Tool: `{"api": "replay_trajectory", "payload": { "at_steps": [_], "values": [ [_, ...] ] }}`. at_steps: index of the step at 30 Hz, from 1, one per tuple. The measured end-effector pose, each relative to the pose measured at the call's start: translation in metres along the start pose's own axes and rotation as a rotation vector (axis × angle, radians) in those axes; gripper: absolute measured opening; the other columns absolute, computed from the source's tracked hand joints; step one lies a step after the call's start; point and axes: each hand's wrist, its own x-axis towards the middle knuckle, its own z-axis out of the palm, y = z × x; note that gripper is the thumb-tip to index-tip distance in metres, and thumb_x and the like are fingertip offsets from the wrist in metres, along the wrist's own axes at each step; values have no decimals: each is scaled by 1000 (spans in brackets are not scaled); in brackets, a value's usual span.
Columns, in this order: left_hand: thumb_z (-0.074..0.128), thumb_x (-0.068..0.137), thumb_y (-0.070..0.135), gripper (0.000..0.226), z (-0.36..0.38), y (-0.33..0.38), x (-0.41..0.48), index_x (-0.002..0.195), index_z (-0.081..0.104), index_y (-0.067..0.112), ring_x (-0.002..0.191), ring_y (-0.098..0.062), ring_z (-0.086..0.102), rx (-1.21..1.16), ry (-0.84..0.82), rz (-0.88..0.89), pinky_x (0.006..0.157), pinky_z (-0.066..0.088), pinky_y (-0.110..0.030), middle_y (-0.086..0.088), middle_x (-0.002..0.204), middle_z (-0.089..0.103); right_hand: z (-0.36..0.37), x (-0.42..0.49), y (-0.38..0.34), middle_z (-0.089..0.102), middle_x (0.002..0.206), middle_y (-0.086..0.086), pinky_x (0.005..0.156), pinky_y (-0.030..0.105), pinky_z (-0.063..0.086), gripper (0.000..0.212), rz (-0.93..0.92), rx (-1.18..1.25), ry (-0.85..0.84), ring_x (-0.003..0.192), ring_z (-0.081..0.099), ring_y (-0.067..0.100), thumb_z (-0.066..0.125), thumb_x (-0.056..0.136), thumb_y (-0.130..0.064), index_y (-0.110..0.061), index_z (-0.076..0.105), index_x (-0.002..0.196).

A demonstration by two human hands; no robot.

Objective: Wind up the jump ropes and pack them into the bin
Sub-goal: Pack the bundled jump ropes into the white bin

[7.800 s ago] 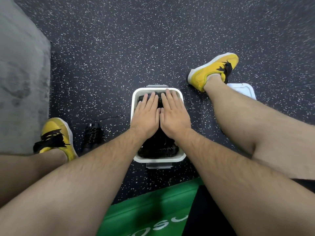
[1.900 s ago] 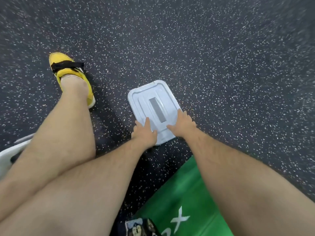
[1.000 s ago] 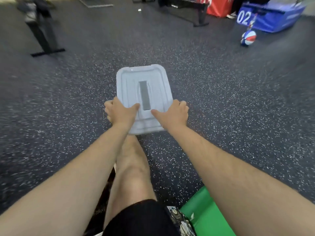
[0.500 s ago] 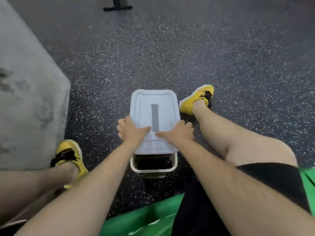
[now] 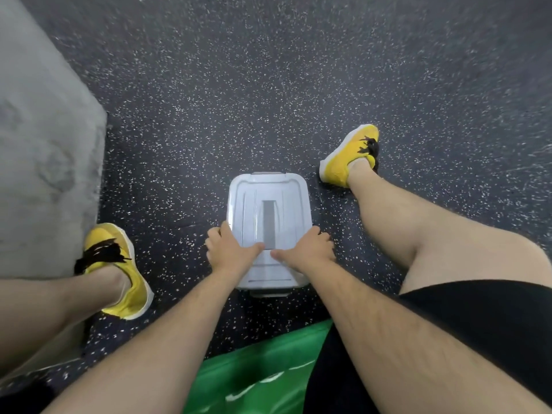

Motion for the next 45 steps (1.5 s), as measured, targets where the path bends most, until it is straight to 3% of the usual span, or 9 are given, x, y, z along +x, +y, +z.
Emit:
{"api": "replay_trajectory", "payload": {
  "at_steps": [3, 6, 11, 15, 21, 24, 30, 38, 45],
  "values": [
    [65, 85, 53, 90, -2, 6, 0, 155, 22, 17, 152, -26, 12, 217, 65, 216, 123, 17, -46, -5, 165, 13, 1, 3, 3, 34, 148, 14, 99, 46, 45, 119, -7, -3, -13, 134, 39, 32, 78, 63, -71, -7, 23, 147],
    [44, 96, 42, 78, 1, 21, 8, 162, 3, 36, 155, -22, -19, 371, -84, 535, 126, -2, -53, 6, 169, -18, 2, 6, 4, 34, 147, 14, 98, 46, 45, 116, -13, -15, -22, 132, 40, 32, 78, 64, -70, -7, 25, 145],
    [21, 89, 85, 78, 23, 45, 21, 153, -14, 57, 144, -44, -38, 571, -264, 590, 111, -19, -73, 6, 161, -38, -6, 24, 0, 47, 137, 11, 90, 37, 49, 72, -28, -122, -88, 126, 52, 29, 78, 81, -31, -7, 40, 138],
    [17, 75, 98, 94, 41, 45, 21, 151, -19, 56, 142, -50, -38, 648, -190, 570, 105, -18, -80, -1, 161, -39, -44, 49, -22, 56, 132, 9, 90, 38, 49, 55, -97, -438, -221, 122, 56, 30, 69, 88, -30, -7, 53, 136],
    [14, 80, 93, 87, 43, 42, 24, 152, -19, 56, 142, -46, -40, 642, -135, 583, 107, -14, -78, 1, 161, -40, -62, 114, -71, 31, 145, 10, 106, 45, 39, 61, -454, -245, 134, 136, 34, 31, 56, 93, -39, -13, 33, 143],
    [15, 80, 93, 87, 40, 38, 29, 151, -19, 57, 143, -42, -42, 603, -161, 577, 109, -15, -76, 3, 160, -41, -57, 147, -94, 24, 157, 5, 113, 47, 33, 74, -612, -293, 29, 142, 27, 29, 57, 93, -50, -23, 24, 154],
    [12, 79, 93, 87, 43, 42, 32, 152, -17, 56, 140, -43, -44, 638, -192, 557, 107, -17, -76, 2, 160, -41, -54, 176, -106, 38, 156, 5, 112, 33, 32, 67, -697, -259, -152, 141, 38, 26, 61, 96, -35, -17, 32, 154],
    [16, 80, 92, 86, 44, 43, 33, 152, -17, 58, 142, -42, -42, 624, -178, 558, 108, -17, -76, 2, 161, -39, -34, 177, -89, 47, 112, -4, 91, 35, 42, 29, -771, 48, 40, 106, 49, 20, 72, 89, -23, -18, 56, 112],
    [13, 80, 93, 85, 44, 41, 32, 152, -17, 57, 143, -41, -42, 622, -180, 558, 110, -15, -76, 2, 161, -39, -25, 160, -88, 54, 98, 2, 83, 41, 44, 4, -900, -76, 301, 94, 39, 22, 59, 92, -11, -13, 60, 90]
  ]
}}
